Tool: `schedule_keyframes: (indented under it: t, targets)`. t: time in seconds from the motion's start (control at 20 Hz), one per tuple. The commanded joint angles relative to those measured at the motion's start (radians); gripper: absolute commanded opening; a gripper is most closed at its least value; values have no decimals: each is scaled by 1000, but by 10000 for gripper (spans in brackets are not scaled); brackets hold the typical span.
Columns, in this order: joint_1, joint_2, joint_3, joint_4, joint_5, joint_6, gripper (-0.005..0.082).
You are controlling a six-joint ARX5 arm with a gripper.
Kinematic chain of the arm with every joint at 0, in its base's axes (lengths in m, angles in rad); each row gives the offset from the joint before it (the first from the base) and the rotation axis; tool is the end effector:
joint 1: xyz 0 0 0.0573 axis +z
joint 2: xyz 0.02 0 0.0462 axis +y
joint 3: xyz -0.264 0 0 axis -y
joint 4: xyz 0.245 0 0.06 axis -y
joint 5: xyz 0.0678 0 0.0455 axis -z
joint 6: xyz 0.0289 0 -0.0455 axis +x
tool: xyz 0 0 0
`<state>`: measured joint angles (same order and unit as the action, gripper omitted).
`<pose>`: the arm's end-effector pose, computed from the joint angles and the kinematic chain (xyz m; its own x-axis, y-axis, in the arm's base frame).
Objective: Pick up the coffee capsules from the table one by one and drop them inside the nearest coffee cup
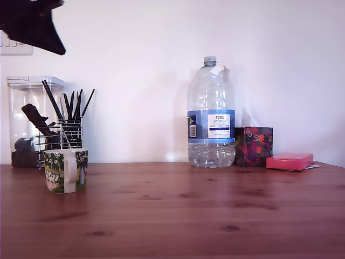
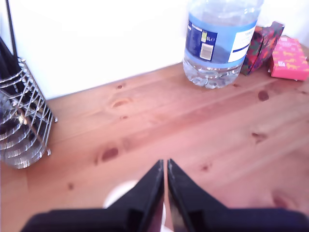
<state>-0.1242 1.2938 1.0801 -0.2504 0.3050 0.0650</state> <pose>0.2820 -0.0439 0.3214 0.8092 -0.4036 -0.4270 0.4127 0.9077 -0.0760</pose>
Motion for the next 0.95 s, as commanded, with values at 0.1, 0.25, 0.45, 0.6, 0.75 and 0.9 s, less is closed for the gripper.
schedule_keyframes:
  t: [0.1, 0.25, 0.45, 0.6, 0.75, 0.9]
  targets:
    - [-3, -183, -258, 142, -1, -31, -23]
    - [-3, -358, -460, 240, -27, -61, -23]
    - [-3, -623, -708, 316, -77, -105, -23]
    - [-3, -820, -837, 303, -87, -146, -23]
    - [-3, -996, -897, 195, -105, -175, -23]
    - [-3, -1086, -897, 119, -105, -174, -23]
